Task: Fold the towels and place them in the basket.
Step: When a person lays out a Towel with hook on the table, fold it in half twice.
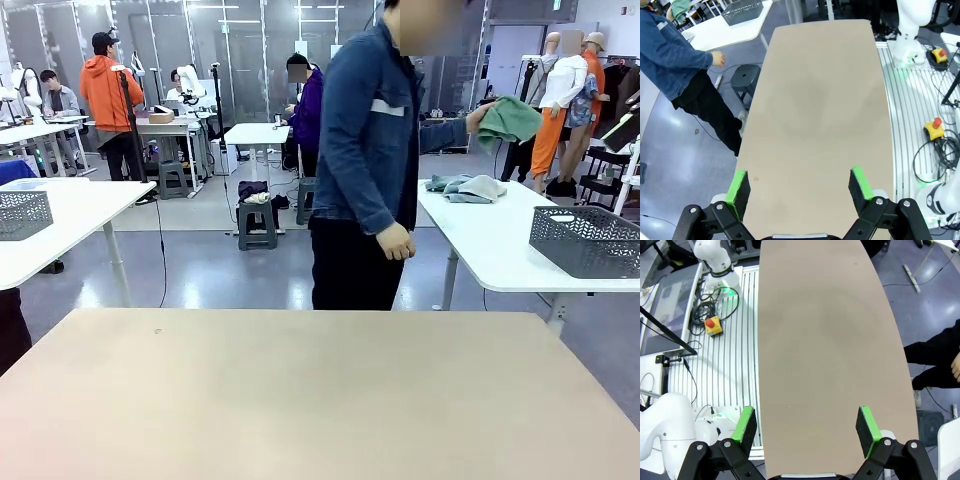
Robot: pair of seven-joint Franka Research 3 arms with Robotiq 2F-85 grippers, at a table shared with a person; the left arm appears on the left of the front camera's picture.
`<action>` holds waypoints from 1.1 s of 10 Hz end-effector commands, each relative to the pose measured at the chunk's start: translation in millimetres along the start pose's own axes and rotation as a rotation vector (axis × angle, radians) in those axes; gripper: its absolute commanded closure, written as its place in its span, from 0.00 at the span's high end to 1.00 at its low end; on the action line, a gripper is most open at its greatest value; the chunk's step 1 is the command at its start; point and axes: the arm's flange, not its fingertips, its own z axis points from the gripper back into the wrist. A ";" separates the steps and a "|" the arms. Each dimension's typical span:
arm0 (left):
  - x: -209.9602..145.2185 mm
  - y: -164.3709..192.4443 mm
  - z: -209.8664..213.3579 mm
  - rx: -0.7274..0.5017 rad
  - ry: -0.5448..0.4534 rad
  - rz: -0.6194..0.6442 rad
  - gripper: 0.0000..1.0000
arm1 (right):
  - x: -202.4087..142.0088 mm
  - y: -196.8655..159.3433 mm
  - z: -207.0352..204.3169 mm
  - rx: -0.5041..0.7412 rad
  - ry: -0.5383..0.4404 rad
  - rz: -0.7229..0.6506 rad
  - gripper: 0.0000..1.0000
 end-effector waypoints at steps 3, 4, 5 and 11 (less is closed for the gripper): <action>0.7 -1.1 -1.3 0.000 -0.017 -0.014 1.00 | 0.1 1.7 -1.5 0.001 -0.014 0.006 1.00; 0.7 -1.1 -1.3 0.000 -0.017 -0.014 1.00 | 0.1 1.7 -1.5 0.001 -0.014 0.006 1.00; 0.1 0.0 0.0 0.000 -0.001 0.000 1.00 | 0.0 0.0 0.0 0.000 0.000 0.000 1.00; -2.6 -1.7 8.5 -0.031 0.144 -0.039 1.00 | 1.3 1.2 0.3 -0.059 0.107 -0.009 1.00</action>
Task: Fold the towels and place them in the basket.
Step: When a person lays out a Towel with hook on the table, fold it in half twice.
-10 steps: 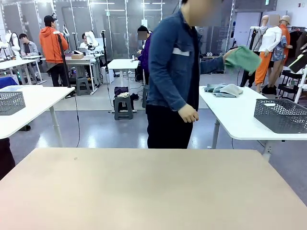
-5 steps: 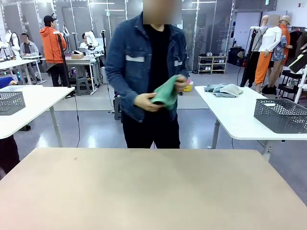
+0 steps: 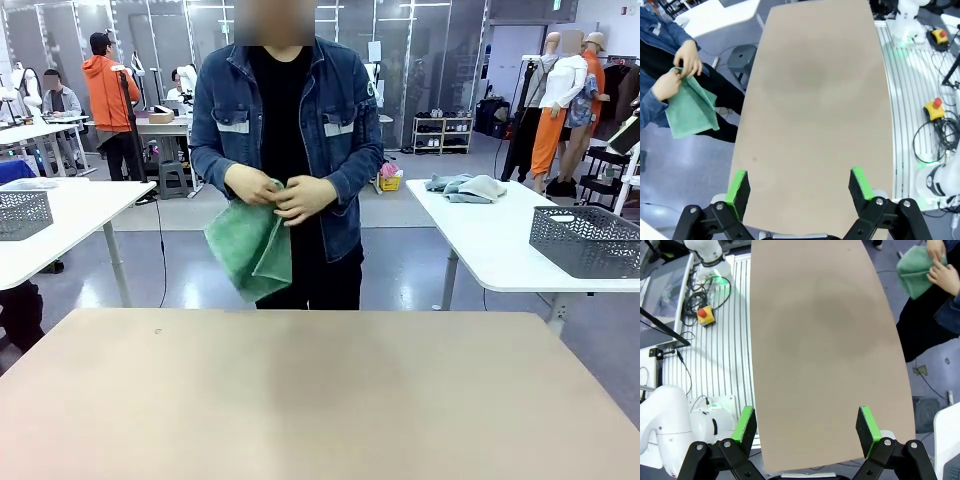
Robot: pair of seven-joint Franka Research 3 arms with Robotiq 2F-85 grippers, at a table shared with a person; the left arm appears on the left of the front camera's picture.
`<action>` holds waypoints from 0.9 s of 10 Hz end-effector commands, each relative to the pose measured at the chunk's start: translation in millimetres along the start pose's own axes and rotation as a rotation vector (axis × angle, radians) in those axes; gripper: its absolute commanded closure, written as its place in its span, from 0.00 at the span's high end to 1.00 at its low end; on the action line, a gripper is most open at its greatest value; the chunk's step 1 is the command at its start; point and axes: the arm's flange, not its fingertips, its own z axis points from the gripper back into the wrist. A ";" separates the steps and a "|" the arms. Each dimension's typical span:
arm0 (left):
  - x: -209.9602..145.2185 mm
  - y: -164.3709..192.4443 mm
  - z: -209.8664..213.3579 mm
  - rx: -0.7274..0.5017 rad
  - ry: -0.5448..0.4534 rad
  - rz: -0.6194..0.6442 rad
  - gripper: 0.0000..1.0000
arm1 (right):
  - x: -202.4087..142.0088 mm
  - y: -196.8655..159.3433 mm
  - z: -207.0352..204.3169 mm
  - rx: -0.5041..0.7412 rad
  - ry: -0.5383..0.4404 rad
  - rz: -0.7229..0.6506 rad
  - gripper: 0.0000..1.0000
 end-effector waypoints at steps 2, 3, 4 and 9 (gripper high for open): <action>0.0 0.0 0.0 0.000 0.000 0.000 1.00 | 0.0 0.0 0.0 0.000 0.000 0.000 1.00; 0.0 0.0 0.0 0.000 0.000 0.000 1.00 | 0.0 0.0 0.0 0.000 0.000 0.000 1.00; 0.0 0.0 0.0 0.000 0.000 0.000 1.00 | 0.0 0.0 0.0 0.000 0.000 0.000 1.00; 0.0 0.0 0.0 0.000 0.000 0.000 1.00 | 0.0 0.0 0.0 0.000 0.000 0.000 1.00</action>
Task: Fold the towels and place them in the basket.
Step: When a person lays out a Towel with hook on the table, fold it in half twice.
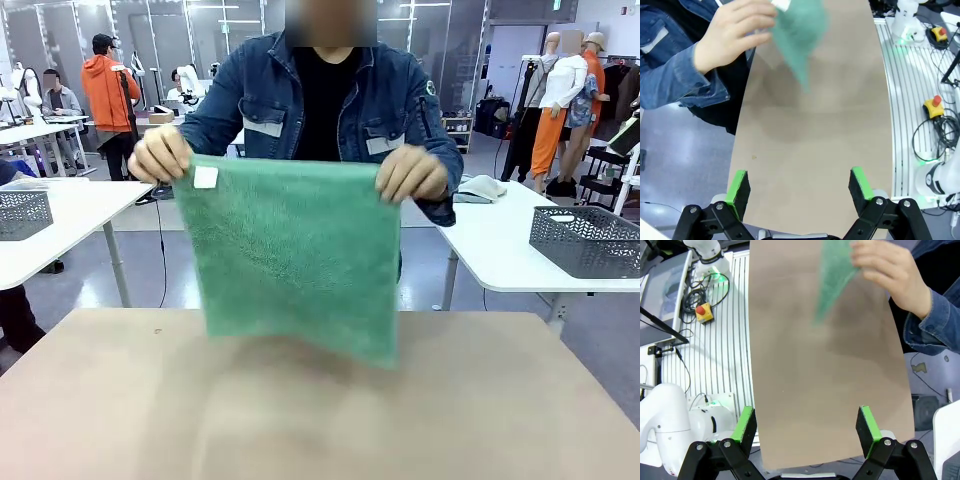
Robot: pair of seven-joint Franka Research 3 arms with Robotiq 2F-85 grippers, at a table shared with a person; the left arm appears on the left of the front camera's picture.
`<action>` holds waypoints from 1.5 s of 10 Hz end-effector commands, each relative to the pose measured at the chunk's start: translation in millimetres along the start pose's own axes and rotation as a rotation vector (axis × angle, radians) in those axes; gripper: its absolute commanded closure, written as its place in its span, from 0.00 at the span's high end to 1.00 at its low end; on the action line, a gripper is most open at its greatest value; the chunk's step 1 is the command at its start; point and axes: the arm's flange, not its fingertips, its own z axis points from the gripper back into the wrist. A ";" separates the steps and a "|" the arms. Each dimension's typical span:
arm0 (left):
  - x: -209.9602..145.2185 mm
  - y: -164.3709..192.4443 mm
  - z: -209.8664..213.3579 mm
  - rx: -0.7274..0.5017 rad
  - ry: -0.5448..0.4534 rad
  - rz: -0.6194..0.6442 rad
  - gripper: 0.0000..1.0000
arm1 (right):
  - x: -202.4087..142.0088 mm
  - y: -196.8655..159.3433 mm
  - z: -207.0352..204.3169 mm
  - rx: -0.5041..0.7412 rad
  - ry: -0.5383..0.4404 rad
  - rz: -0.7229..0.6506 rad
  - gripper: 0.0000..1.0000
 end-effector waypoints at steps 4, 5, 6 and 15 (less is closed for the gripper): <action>0.2 0.4 -0.6 0.003 -0.007 0.000 1.00 | -0.7 0.7 0.8 0.003 -0.012 -0.001 1.00; 0.2 0.4 -0.6 0.003 -0.007 0.000 1.00 | -0.7 0.7 0.8 0.003 -0.012 -0.001 1.00; 0.2 0.4 -0.6 0.003 -0.007 0.000 1.00 | -0.7 0.7 0.8 0.003 -0.012 -0.001 1.00; 0.2 0.4 -0.6 0.003 -0.007 0.000 1.00 | -0.7 0.7 0.8 0.003 -0.012 -0.001 1.00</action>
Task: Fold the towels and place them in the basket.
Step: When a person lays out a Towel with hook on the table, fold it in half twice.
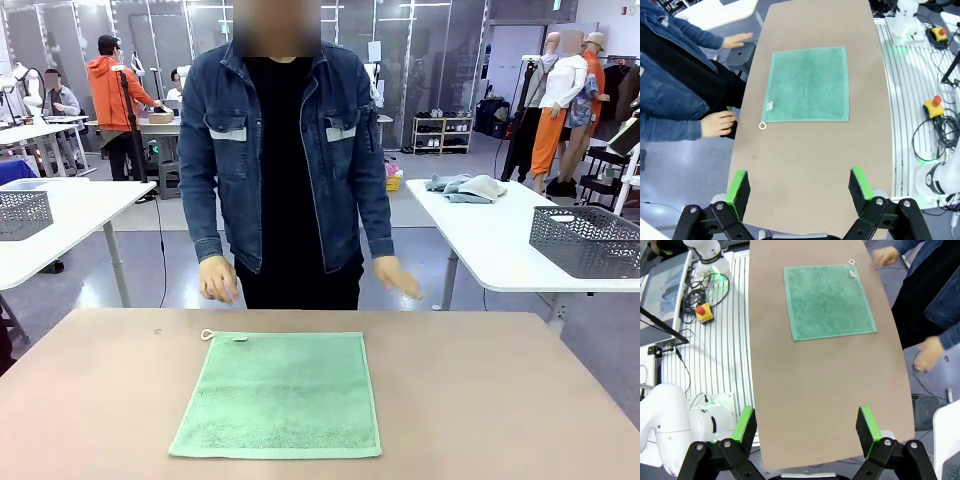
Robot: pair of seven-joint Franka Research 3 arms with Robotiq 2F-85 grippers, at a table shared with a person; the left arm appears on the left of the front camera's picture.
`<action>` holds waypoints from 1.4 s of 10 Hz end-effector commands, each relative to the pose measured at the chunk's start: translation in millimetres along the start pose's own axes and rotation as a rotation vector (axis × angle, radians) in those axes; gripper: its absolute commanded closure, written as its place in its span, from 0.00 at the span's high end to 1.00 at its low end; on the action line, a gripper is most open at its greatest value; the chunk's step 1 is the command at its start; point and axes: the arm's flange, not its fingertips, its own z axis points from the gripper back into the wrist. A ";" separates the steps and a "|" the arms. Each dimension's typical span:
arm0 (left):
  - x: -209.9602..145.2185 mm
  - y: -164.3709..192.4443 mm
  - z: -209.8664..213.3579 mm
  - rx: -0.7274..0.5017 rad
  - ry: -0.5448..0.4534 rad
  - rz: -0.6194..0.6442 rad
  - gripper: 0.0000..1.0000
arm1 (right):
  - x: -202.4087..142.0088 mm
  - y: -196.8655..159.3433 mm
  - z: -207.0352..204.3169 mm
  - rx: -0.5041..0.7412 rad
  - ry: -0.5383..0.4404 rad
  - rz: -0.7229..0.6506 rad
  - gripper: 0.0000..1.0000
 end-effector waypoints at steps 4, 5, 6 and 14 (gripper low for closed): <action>0.2 0.4 -0.6 0.003 -0.007 0.000 1.00 | -0.7 0.7 0.8 0.003 -0.012 -0.001 1.00; 0.2 0.4 -0.6 0.003 -0.007 0.000 1.00 | -0.7 0.7 0.8 0.003 -0.012 -0.001 1.00; 0.2 0.4 -0.6 0.003 -0.007 0.000 1.00 | -0.7 0.7 0.8 0.003 -0.012 -0.001 1.00; 68.5 -20.8 -72.7 -0.071 0.321 -0.065 1.00 | 63.2 8.5 -60.9 0.000 0.217 -0.025 1.00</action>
